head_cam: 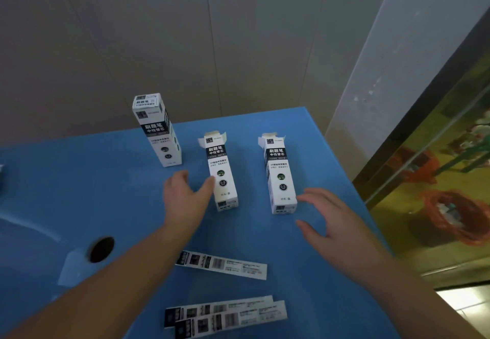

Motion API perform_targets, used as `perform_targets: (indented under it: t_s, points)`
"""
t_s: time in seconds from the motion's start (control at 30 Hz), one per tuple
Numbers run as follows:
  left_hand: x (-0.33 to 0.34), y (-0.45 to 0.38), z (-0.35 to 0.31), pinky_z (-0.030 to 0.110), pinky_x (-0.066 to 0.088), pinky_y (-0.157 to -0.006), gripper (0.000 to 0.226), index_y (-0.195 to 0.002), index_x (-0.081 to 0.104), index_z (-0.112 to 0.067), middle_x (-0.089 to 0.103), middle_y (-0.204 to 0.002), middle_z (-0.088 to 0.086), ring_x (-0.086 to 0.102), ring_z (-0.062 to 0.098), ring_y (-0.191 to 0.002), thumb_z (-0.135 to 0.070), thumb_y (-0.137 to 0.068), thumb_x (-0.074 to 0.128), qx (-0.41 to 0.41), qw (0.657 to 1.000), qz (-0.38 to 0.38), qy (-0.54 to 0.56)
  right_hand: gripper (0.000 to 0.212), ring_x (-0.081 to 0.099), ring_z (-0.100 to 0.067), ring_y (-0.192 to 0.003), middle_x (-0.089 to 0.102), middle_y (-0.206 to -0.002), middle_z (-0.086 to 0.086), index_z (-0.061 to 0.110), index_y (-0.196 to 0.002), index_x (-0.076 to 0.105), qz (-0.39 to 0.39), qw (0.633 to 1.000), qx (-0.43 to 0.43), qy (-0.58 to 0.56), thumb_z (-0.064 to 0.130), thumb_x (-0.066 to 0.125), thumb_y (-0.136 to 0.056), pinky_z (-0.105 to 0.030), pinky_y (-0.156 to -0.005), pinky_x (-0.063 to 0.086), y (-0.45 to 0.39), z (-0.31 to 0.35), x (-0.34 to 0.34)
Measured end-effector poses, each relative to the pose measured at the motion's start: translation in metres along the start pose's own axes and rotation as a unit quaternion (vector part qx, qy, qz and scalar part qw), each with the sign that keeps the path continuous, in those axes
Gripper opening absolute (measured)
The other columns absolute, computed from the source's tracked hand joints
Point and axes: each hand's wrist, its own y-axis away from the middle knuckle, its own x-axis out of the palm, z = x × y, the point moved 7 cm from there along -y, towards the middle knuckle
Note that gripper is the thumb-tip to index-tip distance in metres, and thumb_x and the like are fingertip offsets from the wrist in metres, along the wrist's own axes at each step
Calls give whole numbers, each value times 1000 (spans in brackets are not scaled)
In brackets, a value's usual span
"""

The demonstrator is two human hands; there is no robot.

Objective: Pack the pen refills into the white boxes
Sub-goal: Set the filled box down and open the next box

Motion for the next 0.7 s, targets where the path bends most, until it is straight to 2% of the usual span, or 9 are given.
perform_targets:
  t_s: [0.07, 0.17, 0.27, 0.33, 0.4, 0.47, 0.5, 0.6, 0.7]
  points:
    - [17, -1, -23, 54, 44, -112, 86, -144, 48, 0, 45, -146, 17, 48, 35, -134, -59, -88, 74, -10, 1000, 29, 2, 42, 44, 1, -129, 42, -137, 22, 29, -135, 56, 4, 1000, -4, -2, 31, 65, -95, -16, -104, 34, 1, -1, 1]
    - [39, -16, -48, 53, 44, -114, 95, -147, 44, -5, 41, -148, 15, 45, 36, -139, -68, -82, 75, -59, 996, 58, -19, 41, 44, 3, -129, 42, -138, 23, 32, -135, 55, 9, 1000, -13, -4, 33, 64, -95, -15, -104, 32, 2, -1, 0]
    - [49, -27, -57, 48, 48, -109, 76, -142, 49, -7, 45, -142, 17, 49, 36, -132, -51, -86, 75, -84, 989, 62, -100, 41, 44, 1, -130, 45, -140, 19, 30, -135, 56, 12, 1000, -28, -4, 33, 65, -94, -17, -106, 35, 1, 0, -4]
    - [50, -28, -59, 46, 51, -102, 65, -136, 52, -6, 50, -137, 18, 53, 36, -126, -40, -86, 74, -79, 989, 45, -113, 41, 44, 1, -130, 45, -140, 20, 30, -135, 56, 20, 999, -36, -4, 34, 65, -95, -16, -106, 35, 0, -1, -7]
    - [49, -22, -59, 44, 54, -89, 52, -125, 51, -7, 57, -127, 15, 59, 33, -114, -33, -86, 73, -57, 995, 27, -81, 40, 43, 3, -130, 45, -140, 20, 30, -135, 57, 27, 999, -46, -9, 33, 64, -95, -8, -105, 28, -1, -4, -9]
    - [43, -8, -58, 37, 50, -74, 42, -116, 45, -17, 60, -113, 6, 63, 26, -98, -27, -85, 72, -18, 1000, 5, -14, 39, 43, 4, -129, 46, -139, 20, 29, -133, 58, 27, 998, -56, -20, 31, 65, -95, -2, -103, 23, -4, -9, -12]
    - [38, 1, -58, 35, 49, -71, 42, -115, 44, -23, 60, -108, 2, 64, 23, -95, -25, -84, 72, 7, 1000, -9, 13, 38, 43, 4, -129, 47, -138, 19, 28, -132, 59, 25, 998, -60, -27, 29, 65, -95, -2, -103, 23, -6, -11, -13]
    - [16, 36, -56, 34, 54, -76, 51, -121, 43, -44, 61, -111, -11, 65, 9, -96, -28, -83, 74, 78, 993, -51, 68, 34, 48, 2, -124, 50, -131, 19, 25, -127, 62, 21, 996, -76, -39, 24, 66, -94, -1, -101, 26, -11, -12, -13]
    - [-5, 69, -46, 15, 52, -74, 61, -133, 45, -41, 58, -118, -16, 64, -2, -99, -31, -85, 82, 134, 985, -72, 87, 32, 53, -5, -121, 54, -128, 14, 20, -125, 63, 19, 995, -93, -38, 20, 69, -93, -10, -102, 33, -13, -4, -9]
